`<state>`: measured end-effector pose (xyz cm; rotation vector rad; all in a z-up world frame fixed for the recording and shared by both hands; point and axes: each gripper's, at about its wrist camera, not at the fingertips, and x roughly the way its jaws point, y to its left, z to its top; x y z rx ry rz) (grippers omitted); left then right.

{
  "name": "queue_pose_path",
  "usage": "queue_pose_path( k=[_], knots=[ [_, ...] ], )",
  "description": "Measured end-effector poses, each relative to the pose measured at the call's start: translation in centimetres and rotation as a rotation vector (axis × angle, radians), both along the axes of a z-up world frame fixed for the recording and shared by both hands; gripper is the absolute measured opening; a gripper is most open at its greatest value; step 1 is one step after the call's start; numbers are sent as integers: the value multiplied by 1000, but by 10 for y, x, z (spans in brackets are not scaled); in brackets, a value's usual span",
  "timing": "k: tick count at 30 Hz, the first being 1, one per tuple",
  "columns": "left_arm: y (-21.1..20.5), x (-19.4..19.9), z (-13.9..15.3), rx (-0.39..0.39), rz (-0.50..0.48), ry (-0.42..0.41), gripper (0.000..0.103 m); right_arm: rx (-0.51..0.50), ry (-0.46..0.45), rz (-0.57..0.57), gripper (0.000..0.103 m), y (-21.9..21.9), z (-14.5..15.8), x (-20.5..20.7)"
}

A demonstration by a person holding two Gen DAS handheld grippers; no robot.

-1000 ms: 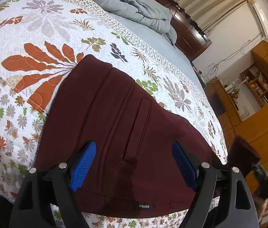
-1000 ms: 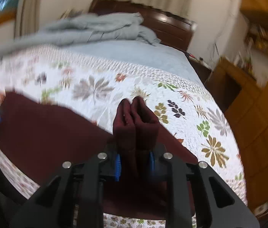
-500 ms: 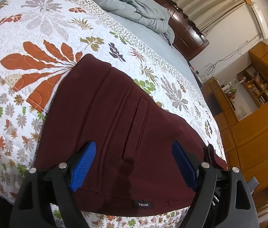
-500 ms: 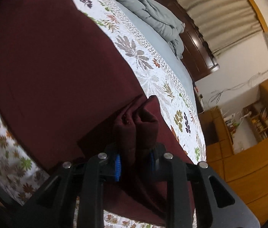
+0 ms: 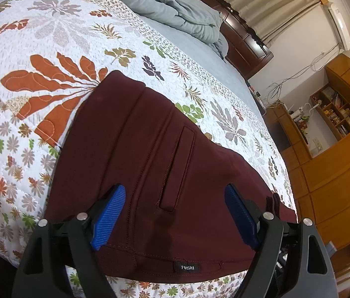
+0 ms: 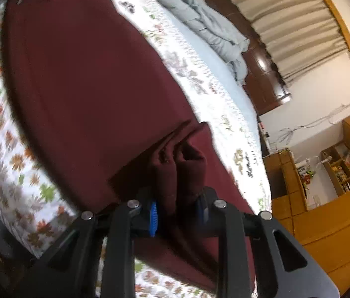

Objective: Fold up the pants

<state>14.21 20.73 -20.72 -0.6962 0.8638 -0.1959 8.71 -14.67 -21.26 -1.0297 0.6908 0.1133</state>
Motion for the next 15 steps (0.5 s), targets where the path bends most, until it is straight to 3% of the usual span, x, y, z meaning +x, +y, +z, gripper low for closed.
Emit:
queue_pose_path(
  k=[15],
  knots=[
    [-2, 0, 0, 0, -3, -2, 82, 42, 22, -7, 23, 10, 5, 7]
  ],
)
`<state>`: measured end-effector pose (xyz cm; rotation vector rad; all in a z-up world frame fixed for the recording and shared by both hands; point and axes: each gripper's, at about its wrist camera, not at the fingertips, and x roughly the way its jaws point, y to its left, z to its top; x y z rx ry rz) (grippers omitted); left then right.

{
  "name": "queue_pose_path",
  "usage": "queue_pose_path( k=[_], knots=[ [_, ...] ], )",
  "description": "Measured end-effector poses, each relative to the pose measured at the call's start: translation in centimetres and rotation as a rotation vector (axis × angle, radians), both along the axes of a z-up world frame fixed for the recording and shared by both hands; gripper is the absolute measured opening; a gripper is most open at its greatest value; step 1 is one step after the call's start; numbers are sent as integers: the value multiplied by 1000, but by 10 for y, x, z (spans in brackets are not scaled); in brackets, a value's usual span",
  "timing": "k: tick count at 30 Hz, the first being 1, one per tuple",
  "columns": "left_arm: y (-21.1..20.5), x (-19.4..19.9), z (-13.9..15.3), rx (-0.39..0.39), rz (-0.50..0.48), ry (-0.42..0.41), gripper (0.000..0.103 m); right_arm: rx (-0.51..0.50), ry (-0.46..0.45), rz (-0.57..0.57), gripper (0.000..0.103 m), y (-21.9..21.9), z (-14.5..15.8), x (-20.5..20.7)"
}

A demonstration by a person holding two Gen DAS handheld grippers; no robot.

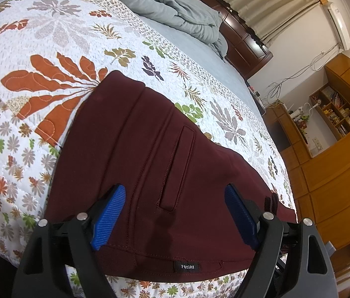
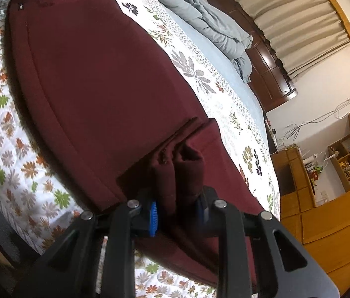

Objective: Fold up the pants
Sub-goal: 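Open the right gripper to release the leg ends, then move the right gripper over the folded maroon trousers to their folded edge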

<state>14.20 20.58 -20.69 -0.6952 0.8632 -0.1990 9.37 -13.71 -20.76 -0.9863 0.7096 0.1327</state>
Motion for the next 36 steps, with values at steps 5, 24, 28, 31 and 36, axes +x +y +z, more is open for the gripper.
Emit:
queue_pose_path(
  k=[5, 24, 28, 31, 36],
  knots=[
    [0, -1, 1, 1, -8, -1, 83, -18, 2, -2, 26, 2, -9, -3],
    [2, -5, 9, 23, 1, -19, 82, 758, 197, -516, 50, -205, 92, 12],
    [-1, -13, 24, 56, -2, -56, 82, 741, 297, -546, 50, -223, 66, 6],
    [1, -23, 37, 45, 30, -81, 82, 704, 323, -517, 50, -220, 66, 7],
    [-3, -39, 57, 39, 44, -116, 82, 886, 285, -521, 49, -248, 103, 46]
  ],
)
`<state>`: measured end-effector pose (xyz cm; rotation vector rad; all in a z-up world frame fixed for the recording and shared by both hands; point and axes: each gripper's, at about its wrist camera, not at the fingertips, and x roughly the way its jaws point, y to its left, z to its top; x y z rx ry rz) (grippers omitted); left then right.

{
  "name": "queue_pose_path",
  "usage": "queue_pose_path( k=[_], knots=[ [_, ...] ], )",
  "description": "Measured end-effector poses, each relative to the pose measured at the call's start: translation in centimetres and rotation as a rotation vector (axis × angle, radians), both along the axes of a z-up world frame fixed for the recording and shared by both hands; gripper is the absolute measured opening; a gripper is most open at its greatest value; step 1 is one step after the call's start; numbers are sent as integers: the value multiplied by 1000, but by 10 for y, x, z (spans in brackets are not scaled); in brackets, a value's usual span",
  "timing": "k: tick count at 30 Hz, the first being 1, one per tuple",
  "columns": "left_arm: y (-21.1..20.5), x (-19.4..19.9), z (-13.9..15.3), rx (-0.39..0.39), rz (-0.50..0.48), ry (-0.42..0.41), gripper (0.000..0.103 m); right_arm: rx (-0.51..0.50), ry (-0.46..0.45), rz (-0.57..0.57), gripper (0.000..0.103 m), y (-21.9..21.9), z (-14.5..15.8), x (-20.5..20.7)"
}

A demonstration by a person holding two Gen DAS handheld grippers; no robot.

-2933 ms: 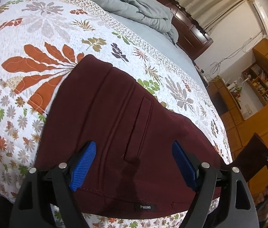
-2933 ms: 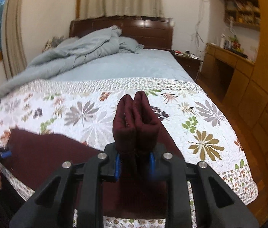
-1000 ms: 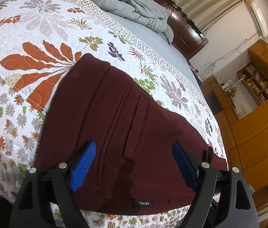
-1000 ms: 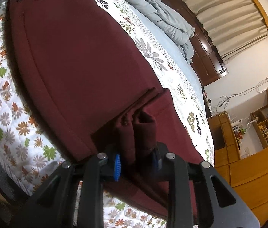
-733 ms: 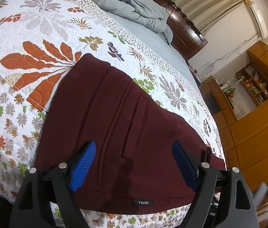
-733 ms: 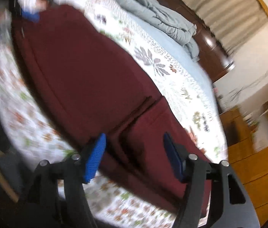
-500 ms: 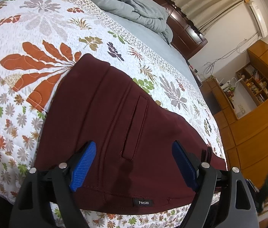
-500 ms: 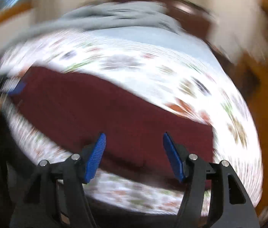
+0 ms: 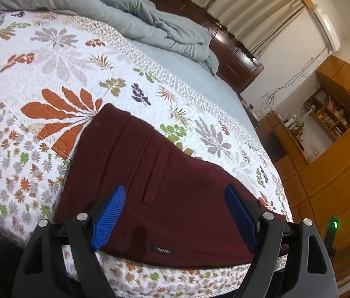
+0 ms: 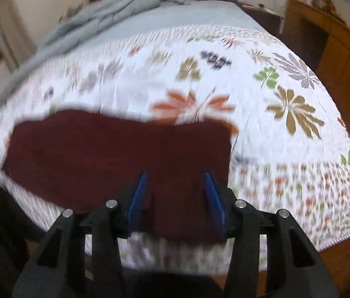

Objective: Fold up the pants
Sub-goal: 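Move the right gripper over the folded maroon trousers to their folded edge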

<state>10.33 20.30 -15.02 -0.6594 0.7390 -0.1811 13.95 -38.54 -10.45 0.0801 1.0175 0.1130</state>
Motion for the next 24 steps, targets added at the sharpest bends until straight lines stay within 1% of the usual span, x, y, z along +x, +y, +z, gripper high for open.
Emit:
queue_pose_path(
  k=[2, 4, 5, 6, 7, 8, 10, 13, 15, 17, 18, 19, 20, 21, 23, 24],
  knots=[
    [0, -5, 4, -15, 14, -2, 82, 35, -6, -17, 49, -12, 1, 27],
    [1, -10, 7, -41, 30, 1, 83, 105, 60, -30, 49, -24, -17, 61],
    [0, -13, 7, -47, 35, 5, 83, 118, 92, -37, 48, -28, -27, 70],
    [0, -15, 7, -46, 39, 9, 83, 113, 146, -48, 46, -30, -43, 80],
    [1, -18, 7, -47, 44, 15, 83, 105, 153, -47, 46, -30, -47, 82],
    [1, -20, 6, -50, 48, 22, 83, 84, 145, -35, 46, -26, -47, 81],
    [3, -27, 1, -61, 64, 45, 83, 63, 109, -29, 45, -23, -36, 73],
    [5, -37, -7, -97, 90, 80, 83, 112, 58, -43, 45, -28, -18, 47],
    [5, -42, -14, -115, 102, 108, 83, 123, 53, -40, 45, -29, -12, 24],
    [7, -47, -20, -146, 126, 127, 83, 129, 67, -41, 47, -30, -13, 7],
    [11, -50, -25, -183, 143, 141, 82, 132, 85, -38, 52, -28, -17, -1],
    [13, -52, -29, -214, 152, 154, 82, 127, 113, -31, 55, -25, -25, -4],
    [15, -54, -32, -240, 162, 163, 82, 114, 158, -18, 58, -21, -35, -5],
    [19, -57, -37, -274, 176, 174, 82, 69, 209, 1, 56, -15, -47, -6],
    [27, -60, -43, -328, 207, 192, 82, -18, 209, 27, 56, -2, -45, -6],
    [32, -61, -47, -370, 222, 198, 82, -31, 186, 54, 56, 8, -34, -4]
  ],
)
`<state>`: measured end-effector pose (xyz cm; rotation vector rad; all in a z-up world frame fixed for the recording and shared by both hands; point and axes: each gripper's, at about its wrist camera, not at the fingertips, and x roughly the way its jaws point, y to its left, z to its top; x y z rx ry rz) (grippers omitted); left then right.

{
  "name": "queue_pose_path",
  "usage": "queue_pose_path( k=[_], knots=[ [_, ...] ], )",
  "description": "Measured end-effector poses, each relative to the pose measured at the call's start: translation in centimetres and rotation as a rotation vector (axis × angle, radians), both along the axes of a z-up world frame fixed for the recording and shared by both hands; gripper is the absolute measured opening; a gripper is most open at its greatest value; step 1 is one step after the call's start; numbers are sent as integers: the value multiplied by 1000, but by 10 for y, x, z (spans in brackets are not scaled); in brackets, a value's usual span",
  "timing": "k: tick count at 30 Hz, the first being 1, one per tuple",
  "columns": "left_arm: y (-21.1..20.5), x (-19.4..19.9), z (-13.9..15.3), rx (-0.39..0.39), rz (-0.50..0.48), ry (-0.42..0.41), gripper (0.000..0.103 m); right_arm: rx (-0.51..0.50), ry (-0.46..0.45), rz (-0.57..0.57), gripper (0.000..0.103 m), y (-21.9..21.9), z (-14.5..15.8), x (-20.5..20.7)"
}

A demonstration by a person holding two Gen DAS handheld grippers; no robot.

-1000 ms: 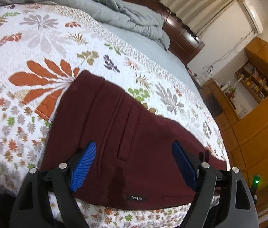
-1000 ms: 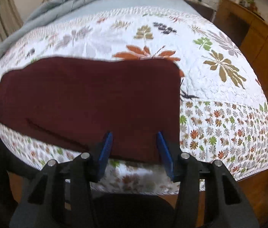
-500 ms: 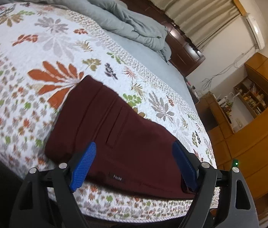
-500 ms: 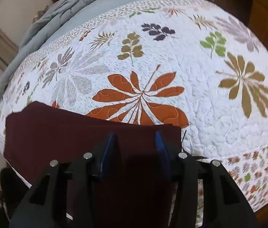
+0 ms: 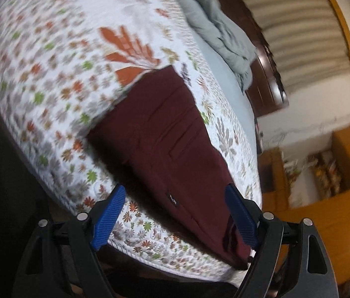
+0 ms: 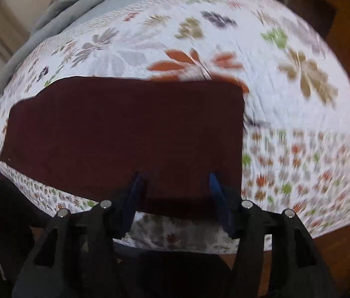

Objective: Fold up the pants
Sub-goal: 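Move the right gripper over the folded maroon trousers to their folded edge, then grasp the trouser edge with the right gripper while the left gripper grasps beside it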

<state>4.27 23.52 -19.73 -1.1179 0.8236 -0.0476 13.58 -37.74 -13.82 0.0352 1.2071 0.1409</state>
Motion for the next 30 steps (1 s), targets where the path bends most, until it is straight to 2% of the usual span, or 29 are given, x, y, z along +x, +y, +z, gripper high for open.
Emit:
queue_pose_path(
  k=[3, 4, 5, 9, 12, 16, 18, 20, 23, 27, 30],
  knots=[
    [15, -1, -9, -70, 63, 7, 82, 26, -65, 86, 58, 34, 39, 18],
    [20, 0, -12, -94, 83, 6, 82, 66, -70, 137, 59, 53, 51, 30],
    [25, 4, -16, -114, 97, 14, 82, 93, -67, 166, 62, 63, 57, 36],
    [34, 11, -36, -195, 133, 67, 82, 206, -4, 374, 69, 149, 76, 82],
    [33, 15, -49, -192, 141, 130, 82, 242, 63, 492, 69, 215, 73, 107],
    [32, 24, -58, -184, 150, 135, 82, 280, 181, 661, 73, 292, 57, 126],
    [32, 30, -65, -209, 173, 136, 82, 295, 245, 773, 80, 331, 50, 134],
    [32, 32, -68, -222, 200, 129, 82, 339, 314, 882, 83, 363, 46, 145],
    [30, 35, -68, -205, 222, 120, 83, 315, 385, 981, 86, 408, 37, 165],
    [22, 36, -66, -153, 223, 99, 84, 163, 455, 1127, 86, 476, 10, 190],
    [20, 37, -65, -138, 223, 91, 85, 93, 507, 1226, 86, 509, -6, 196]
  ],
)
